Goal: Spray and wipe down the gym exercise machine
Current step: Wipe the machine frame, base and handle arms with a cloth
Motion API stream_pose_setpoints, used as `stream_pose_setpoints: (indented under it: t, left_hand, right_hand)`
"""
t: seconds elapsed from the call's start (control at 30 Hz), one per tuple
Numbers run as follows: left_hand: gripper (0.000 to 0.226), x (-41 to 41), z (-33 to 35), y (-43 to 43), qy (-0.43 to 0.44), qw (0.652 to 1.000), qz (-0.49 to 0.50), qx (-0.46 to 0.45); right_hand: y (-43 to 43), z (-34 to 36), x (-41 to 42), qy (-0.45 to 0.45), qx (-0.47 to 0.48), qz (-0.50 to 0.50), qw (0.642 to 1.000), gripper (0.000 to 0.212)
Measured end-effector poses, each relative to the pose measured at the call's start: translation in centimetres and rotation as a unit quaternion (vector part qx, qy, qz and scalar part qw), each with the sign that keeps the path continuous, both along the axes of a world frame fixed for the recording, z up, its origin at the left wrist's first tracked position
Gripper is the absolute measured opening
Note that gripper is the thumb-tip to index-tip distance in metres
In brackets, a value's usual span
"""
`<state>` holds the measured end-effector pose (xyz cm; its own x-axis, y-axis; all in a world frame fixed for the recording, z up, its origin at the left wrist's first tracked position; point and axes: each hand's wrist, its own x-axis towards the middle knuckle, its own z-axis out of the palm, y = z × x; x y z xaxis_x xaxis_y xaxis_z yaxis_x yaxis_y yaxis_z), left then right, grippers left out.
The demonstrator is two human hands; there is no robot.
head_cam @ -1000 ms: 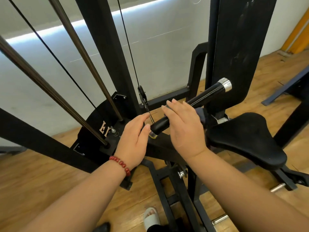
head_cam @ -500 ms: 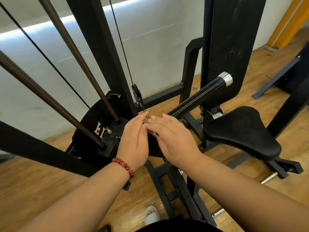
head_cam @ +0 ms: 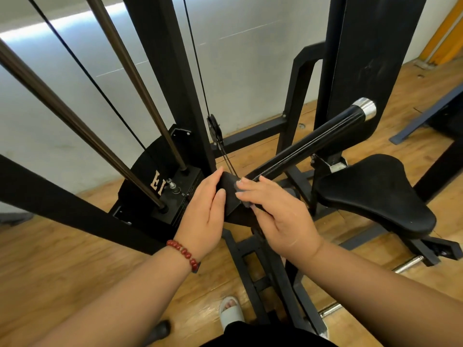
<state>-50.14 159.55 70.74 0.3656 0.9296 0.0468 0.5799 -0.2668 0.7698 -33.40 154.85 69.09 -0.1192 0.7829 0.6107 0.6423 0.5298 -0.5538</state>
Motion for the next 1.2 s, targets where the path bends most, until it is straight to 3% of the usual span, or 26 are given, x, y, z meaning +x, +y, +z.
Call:
stream_pose_setpoints:
  t: [0.47,0.6,0.77,0.87,1.0,1.1,1.2]
  left_hand:
    - [0.049,-0.3,0.0,0.1,0.001,1.000,-0.020,-0.002]
    - [0.052,-0.1,0.6,-0.2,0.023,0.999,-0.024,0.010]
    - [0.063,1.3,2.0,-0.5,0.065,0.994,-0.057,0.062]
    - [0.063,2.2,1.8,-0.9,0.069,0.995,-0.040,0.064]
    - [0.059,2.4,1.4,-1.4,0.058,0.996,-0.022,0.063]
    - [0.058,2.4,1.3,-1.7,0.060,0.995,-0.018,0.079]
    - [0.055,2.8,1.5,-1.9,0.087,0.993,-0.006,0.083]
  right_hand:
    - [-1.9,-0.5,-0.8,0.138,-0.062,-0.026,0.988,0.029]
    - [-3.5,-2.6,-1.3,0.228,-0.116,-0.056,0.965,0.029]
    - [-3.4,-2.2,-1.9,0.273,-0.155,-0.093,0.945,0.027]
    - [-3.1,-2.3,-1.6,0.328,-0.224,-0.165,0.903,0.030]
    - [-1.3,-0.4,-0.5,0.336,-0.302,-0.162,0.877,0.024]
    - [-1.7,-0.1,-0.3,0.305,-0.295,-0.095,0.901,0.026]
    - [-2.7,-1.9,1.1,0.252,-0.292,-0.115,0.915,0.030]
